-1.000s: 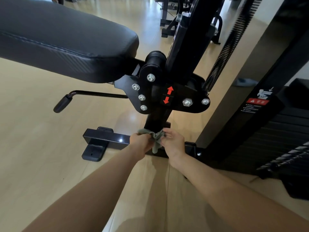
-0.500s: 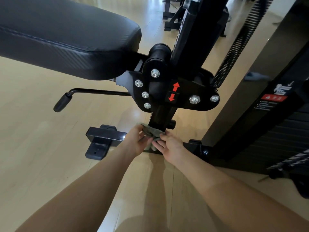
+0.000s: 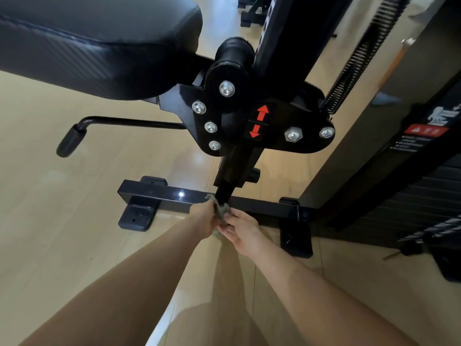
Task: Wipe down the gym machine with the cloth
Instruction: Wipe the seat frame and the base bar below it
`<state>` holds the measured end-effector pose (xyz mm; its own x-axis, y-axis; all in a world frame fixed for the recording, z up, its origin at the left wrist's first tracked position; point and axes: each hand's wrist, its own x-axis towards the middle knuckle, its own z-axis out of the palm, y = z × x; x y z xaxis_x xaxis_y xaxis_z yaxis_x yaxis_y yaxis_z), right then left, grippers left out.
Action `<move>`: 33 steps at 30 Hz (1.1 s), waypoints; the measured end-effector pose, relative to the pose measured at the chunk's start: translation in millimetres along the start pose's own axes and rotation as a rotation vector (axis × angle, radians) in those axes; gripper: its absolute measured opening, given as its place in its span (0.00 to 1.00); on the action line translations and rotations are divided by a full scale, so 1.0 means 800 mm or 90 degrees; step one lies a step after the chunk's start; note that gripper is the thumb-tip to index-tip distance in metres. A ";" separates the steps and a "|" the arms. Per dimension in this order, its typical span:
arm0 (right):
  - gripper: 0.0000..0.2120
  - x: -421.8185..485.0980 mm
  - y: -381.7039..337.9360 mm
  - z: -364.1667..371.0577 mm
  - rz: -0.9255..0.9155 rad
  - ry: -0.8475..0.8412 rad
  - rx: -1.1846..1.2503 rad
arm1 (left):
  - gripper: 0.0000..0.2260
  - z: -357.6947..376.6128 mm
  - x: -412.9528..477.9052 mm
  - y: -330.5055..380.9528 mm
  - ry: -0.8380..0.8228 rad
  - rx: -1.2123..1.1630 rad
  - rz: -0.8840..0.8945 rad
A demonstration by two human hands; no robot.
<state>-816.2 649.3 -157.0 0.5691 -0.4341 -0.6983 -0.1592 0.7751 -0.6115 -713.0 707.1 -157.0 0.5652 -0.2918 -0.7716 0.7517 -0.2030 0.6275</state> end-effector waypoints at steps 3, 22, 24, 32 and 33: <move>0.12 -0.009 0.011 -0.024 -0.005 0.016 -0.061 | 0.11 -0.003 -0.008 -0.009 -0.065 0.063 -0.056; 0.26 0.041 -0.039 -0.104 -0.446 0.199 -0.923 | 0.07 -0.006 -0.049 0.056 -0.063 0.047 0.090; 0.21 0.049 -0.032 -0.095 -0.470 0.214 -0.968 | 0.06 -0.007 -0.049 0.057 -0.061 0.046 0.091; 0.18 0.061 -0.009 -0.042 -0.525 0.085 -1.062 | 0.06 -0.001 -0.049 0.052 -0.057 0.074 0.138; 0.19 0.060 -0.012 -0.045 -0.536 0.077 -1.095 | 0.06 -0.002 -0.049 0.052 -0.062 0.080 0.144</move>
<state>-816.5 604.8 -198.0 0.8746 -0.4830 -0.0410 -0.4644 -0.8105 -0.3569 -703.3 711.9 -100.8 0.6738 -0.4304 -0.6006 0.5584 -0.2357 0.7954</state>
